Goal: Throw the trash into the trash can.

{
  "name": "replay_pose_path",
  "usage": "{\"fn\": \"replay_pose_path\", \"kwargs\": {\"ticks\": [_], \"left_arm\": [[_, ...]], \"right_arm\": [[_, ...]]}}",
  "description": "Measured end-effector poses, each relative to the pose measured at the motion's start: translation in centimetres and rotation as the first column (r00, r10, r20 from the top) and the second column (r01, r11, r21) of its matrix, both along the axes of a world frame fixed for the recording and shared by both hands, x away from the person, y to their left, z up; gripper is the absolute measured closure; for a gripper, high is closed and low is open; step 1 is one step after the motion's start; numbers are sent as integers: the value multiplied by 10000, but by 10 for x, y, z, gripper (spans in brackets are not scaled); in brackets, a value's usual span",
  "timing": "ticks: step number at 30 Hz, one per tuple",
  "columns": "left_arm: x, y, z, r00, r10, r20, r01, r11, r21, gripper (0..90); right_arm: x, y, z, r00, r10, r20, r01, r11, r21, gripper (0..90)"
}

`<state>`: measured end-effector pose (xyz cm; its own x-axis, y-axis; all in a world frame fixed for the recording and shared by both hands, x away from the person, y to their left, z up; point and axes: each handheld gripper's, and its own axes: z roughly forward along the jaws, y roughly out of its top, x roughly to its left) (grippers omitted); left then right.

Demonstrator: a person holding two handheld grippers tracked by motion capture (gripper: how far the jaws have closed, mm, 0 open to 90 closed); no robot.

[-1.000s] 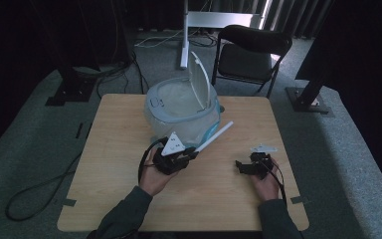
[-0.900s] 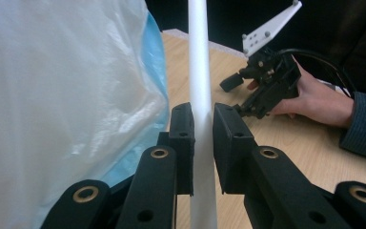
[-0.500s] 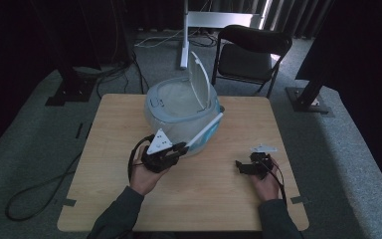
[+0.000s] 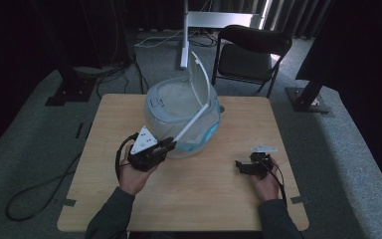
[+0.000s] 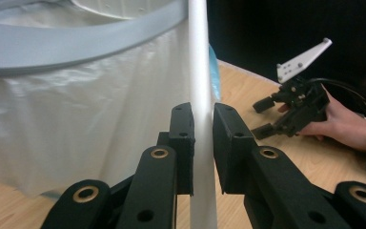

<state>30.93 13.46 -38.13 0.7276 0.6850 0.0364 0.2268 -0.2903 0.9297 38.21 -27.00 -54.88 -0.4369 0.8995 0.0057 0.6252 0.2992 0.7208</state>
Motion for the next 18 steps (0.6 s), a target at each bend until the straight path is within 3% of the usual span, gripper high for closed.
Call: {"fn": "replay_pose_path", "kwargs": {"ticks": [9,18], "left_arm": [[0,20,-1,9971,751,153,-750,9972,-76,787],[5,20,-4,9920,1232,268,-1237,9922,147,787]], "right_arm": [[0,0,0,10000,0,14,0,10000,-3,121],[0,0,0,10000,1,12,-1,10000,3,121]]}}
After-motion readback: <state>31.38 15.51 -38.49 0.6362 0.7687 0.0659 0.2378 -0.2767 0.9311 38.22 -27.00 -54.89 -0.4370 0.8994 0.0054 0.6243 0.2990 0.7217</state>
